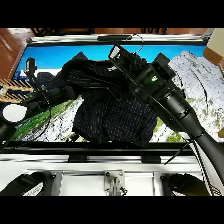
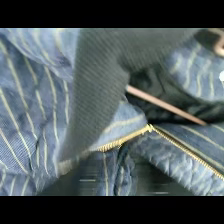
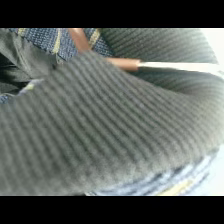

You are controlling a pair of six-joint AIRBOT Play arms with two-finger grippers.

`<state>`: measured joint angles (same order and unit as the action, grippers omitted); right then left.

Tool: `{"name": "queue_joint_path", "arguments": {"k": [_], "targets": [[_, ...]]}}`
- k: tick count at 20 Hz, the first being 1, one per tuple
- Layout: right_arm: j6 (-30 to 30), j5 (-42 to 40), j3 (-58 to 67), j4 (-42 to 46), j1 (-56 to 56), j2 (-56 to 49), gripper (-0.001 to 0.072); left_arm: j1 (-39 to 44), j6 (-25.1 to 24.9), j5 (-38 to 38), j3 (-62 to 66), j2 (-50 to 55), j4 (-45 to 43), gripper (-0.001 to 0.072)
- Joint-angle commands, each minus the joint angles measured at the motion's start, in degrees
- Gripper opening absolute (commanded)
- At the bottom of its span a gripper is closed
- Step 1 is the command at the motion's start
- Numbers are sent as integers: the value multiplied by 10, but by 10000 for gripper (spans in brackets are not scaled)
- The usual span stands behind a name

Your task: Fold the shirts.

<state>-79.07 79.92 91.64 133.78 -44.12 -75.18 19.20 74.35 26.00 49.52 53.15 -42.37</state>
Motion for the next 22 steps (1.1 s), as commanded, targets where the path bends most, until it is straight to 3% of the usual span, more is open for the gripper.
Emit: {"name": "queue_joint_path", "arguments": {"k": [1,2,4,8,12,15,16,17,18,19,22], "targets": [[0,0,0,0,0,0,106,4,-42,-32,2,6,2,137],[0,0,0,0,0,0,106,4,-66,-25,6,1,2,58],[1,0,0,2,0,0,106,5,-92,-22,20,-20,2,57],[3,-18,0,33,2,0,106,5,-94,40,68,-83,2,57],[-2,-30,0,31,12,-3,106,5,-92,53,94,-135,2,57],[-2,-30,0,31,15,-4,106,3,-92,119,92,-124,-78,66],[-2,-30,0,27,15,-4,106,3,-91,159,86,-109,-128,286],[-2,-30,0,21,15,-3,106,3,-58,177,75,-92,-169,596],[-2,-30,0,17,15,-4,106,-1,19,178,62,-73,-203,720],[-2,-30,0,16,15,-4,106,-7,61,176,53,-56,-214,720],[-2,-30,0,13,15,-4,106,-9,65,90,17,-17,-174,720]]}}
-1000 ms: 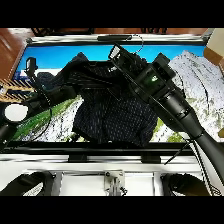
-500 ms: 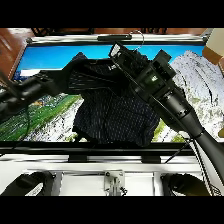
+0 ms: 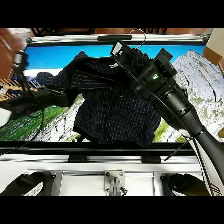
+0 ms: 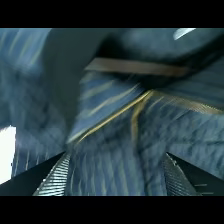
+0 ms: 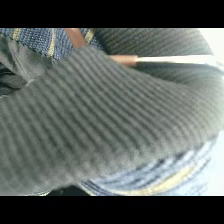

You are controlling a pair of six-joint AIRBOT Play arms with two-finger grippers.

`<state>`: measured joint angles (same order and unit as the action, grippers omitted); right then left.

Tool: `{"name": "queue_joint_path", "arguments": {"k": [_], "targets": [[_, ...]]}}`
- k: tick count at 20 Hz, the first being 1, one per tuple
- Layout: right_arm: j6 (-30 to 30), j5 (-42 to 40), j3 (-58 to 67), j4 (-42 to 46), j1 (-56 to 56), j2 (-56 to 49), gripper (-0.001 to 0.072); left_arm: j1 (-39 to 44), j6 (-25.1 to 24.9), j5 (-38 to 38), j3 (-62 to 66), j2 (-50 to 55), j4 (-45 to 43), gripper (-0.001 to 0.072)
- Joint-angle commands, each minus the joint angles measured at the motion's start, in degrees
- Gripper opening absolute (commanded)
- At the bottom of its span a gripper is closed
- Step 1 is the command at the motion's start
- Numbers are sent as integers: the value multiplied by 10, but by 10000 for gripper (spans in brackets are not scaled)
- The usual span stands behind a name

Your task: Fold the shirts.

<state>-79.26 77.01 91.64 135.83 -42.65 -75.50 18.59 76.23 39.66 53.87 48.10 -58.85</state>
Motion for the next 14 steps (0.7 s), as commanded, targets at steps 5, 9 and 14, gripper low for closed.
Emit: {"name": "queue_joint_path", "arguments": {"k": [5,9,14], "targets": [[0,-1,0,-20,0,0,106,1,44,-229,-31,103,81,716],[0,-3,0,-20,1,0,106,60,27,-297,-23,144,105,658],[0,-1,0,-15,5,-2,106,99,18,-384,-17,134,104,57]]}}
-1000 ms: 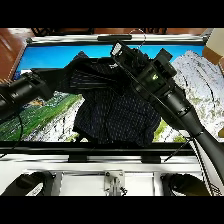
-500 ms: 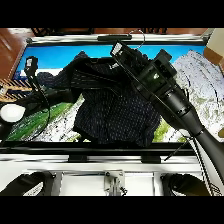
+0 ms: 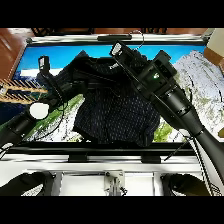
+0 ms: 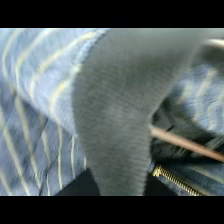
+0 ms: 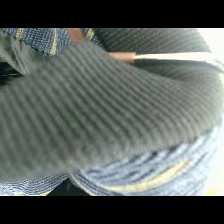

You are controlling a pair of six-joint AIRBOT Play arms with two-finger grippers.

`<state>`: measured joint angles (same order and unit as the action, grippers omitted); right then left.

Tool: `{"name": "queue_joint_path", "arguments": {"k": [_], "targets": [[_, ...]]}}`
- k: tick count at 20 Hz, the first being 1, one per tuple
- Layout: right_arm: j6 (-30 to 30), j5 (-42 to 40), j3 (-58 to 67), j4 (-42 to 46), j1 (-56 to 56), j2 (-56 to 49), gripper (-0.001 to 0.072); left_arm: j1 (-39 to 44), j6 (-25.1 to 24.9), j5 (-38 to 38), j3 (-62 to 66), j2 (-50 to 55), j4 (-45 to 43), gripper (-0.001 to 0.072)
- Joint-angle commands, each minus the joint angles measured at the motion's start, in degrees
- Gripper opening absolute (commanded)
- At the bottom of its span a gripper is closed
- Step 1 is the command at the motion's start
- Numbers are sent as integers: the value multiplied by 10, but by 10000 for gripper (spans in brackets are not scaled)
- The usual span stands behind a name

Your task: Fold the shirts.

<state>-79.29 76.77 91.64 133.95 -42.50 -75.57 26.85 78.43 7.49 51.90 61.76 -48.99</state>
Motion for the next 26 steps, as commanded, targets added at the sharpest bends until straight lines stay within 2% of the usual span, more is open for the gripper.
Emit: {"name": "queue_joint_path", "arguments": {"k": [1,5,8,10,11,16,18,20,26], "targets": [[0,1,0,6,11,-1,106,11,-4,-60,3,-14,6,57],[2,-3,0,27,45,-1,106,-13,-43,5,3,-84,4,55],[3,-16,0,27,57,-1,106,-23,-42,31,3,-131,5,55],[1,-29,0,27,54,-4,106,-7,-12,29,8,-137,27,55],[-4,-31,0,27,54,-9,106,12,5,26,10,-133,30,55],[-16,-17,0,17,44,-43,106,92,5,-57,13,-106,30,55],[-20,-26,0,18,23,-42,106,95,16,-37,13,-84,30,55],[-27,-26,0,19,-5,-42,106,111,58,-35,13,-52,30,55],[-72,-18,1,31,-72,-22,106,190,56,-34,13,13,30,56]]}}
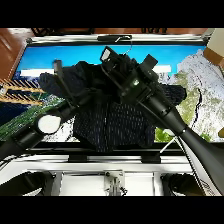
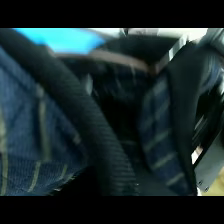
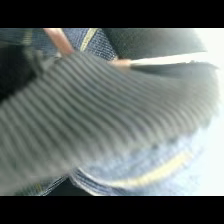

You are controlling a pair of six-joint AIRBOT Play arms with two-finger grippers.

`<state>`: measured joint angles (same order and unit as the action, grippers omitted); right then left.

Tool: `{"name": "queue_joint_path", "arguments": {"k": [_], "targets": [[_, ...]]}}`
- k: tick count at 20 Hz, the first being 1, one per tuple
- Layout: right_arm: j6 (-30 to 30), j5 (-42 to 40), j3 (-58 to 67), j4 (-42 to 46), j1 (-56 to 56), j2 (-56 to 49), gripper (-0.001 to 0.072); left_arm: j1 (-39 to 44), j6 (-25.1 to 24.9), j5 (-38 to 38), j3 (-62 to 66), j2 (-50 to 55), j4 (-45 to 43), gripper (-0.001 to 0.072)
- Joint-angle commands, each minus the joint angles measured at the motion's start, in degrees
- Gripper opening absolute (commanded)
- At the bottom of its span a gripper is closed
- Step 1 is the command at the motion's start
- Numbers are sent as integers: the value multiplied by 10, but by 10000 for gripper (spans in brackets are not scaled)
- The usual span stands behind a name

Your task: Fold the shirts.

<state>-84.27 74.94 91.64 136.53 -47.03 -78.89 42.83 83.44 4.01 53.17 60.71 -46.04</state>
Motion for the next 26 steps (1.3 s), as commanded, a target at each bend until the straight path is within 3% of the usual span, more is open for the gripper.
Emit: {"name": "queue_joint_path", "arguments": {"k": [1,5,10,11,12,13,15,17,22,26], "targets": [[-25,2,1,6,-31,23,106,33,0,1,0,23,0,55],[-50,2,1,5,-32,71,106,33,-39,53,0,26,0,55],[-63,-9,1,-10,-32,109,106,33,-44,83,0,26,0,58],[-63,-7,1,-11,-32,113,106,32,-58,83,0,24,0,113],[-63,-5,1,-10,-32,115,106,32,-75,83,0,16,0,300],[-61,-4,1,-10,-32,116,106,30,-94,83,1,5,0,414],[-54,-3,1,-7,-32,117,106,17,-152,87,10,-34,0,445],[-55,-4,1,2,-32,117,106,-5,-197,87,19,-86,0,670],[-55,-33,1,3,-32,117,106,-97,-219,86,24,-212,-28,676],[-55,-67,1,-6,-32,117,106,-165,-219,87,24,-200,-59,675]]}}
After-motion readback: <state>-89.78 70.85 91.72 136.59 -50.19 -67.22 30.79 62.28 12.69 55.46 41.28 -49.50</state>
